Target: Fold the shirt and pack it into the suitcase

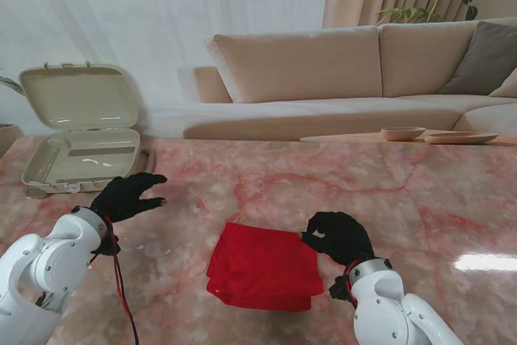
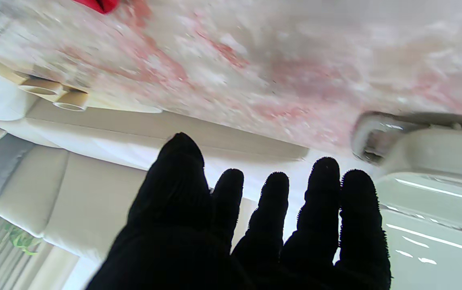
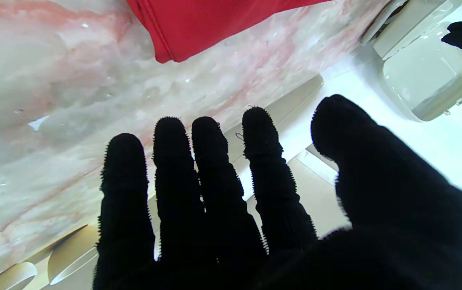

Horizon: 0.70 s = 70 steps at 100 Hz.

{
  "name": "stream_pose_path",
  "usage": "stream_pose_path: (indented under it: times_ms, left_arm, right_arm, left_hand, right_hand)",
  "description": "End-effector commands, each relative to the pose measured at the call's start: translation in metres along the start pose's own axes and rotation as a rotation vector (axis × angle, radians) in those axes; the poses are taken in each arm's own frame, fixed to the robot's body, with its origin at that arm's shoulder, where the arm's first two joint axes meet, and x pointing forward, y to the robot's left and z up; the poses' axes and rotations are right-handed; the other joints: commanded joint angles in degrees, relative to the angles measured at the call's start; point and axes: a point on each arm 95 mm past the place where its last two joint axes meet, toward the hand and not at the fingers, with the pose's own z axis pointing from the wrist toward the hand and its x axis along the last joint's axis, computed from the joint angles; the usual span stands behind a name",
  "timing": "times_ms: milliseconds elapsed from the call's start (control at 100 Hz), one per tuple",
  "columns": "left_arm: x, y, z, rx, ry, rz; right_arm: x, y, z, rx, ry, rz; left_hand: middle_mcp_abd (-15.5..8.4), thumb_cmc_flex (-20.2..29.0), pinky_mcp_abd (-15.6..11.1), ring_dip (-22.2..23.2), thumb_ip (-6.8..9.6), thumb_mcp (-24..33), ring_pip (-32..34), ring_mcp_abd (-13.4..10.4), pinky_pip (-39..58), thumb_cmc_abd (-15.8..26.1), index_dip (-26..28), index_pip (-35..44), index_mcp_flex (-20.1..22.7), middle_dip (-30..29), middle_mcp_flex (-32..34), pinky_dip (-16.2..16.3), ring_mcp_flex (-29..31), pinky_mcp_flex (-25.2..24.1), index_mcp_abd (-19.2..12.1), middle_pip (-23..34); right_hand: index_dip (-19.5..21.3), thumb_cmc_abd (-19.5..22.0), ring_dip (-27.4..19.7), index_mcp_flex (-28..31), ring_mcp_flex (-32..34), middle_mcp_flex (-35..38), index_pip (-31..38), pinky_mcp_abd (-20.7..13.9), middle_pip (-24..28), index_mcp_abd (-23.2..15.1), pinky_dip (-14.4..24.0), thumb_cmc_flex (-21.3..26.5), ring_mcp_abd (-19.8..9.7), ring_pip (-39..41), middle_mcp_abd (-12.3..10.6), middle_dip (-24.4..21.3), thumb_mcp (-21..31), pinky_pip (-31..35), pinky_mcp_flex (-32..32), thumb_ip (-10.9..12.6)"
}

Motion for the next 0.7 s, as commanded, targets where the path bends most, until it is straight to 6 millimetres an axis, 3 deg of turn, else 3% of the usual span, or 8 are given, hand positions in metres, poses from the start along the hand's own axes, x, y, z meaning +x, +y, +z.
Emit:
stream_pose_path:
  times_ms: [0, 390, 690]
  left_arm:
    - [-0.013, -0.003, -0.001, 0.017, -0.046, 0.018]
    - [-0.055, -0.013, -0.004, 0.028, -0.177, 0.159]
    - [-0.077, -0.011, -0.005, -0.001, -0.251, 0.23]
  right_arm:
    - [0.0, -0.005, 0.003, 0.018, 0.006, 0.014]
    - [0.006, -0.016, 0.011, 0.068, 0.047, 0.029]
    - [0.008, -0.02, 0.013, 0.088, 0.059, 0.029]
  left_hand:
    - [0.5, 1.4, -1.1, -1.0, 0.33, -1.0, -2.2, -0.2, -1.4, 0.1, -0.5, -1.2, -2.1, -0.8, -2.1, -1.2, -3.5, -1.2, 0.7, -0.7]
    - [0.2, 2.3, -1.4, -3.1, 0.43, -0.8, -3.8, -1.1, -2.7, -1.4, -0.3, -0.5, -2.5, -1.6, -3.9, -3.1, -5.9, -3.3, -0.5, -1.1]
    - [0.0, 1.6, -3.0, -6.4, 0.38, -0.8, -7.1, -2.1, -6.6, -2.0, -0.8, -1.6, -5.8, -3.4, -6.9, -5.6, -10.1, -5.9, -1.3, -2.9]
  right_hand:
    - [1.2, -0.6, -1.5, -1.3, -1.7, -1.4, -1.1, -1.3, -0.1, -0.1, 0.8, -1.8, -1.8, -0.9, -0.4, -1.0, 1.3, -0.9, -0.9, -1.3]
    - [2.2, -0.4, -1.8, -0.3, -1.8, -1.1, -1.3, -1.2, 0.2, -0.3, 0.8, -1.5, -1.8, -0.9, -0.5, -1.4, 0.8, -1.3, -1.1, -1.5]
    - [2.4, -0.2, -1.8, 0.4, -1.3, -0.3, -1.0, -0.8, 0.1, -0.7, 1.0, -2.1, -1.8, -0.8, -0.6, -1.5, 0.8, -1.4, -1.1, -1.6]
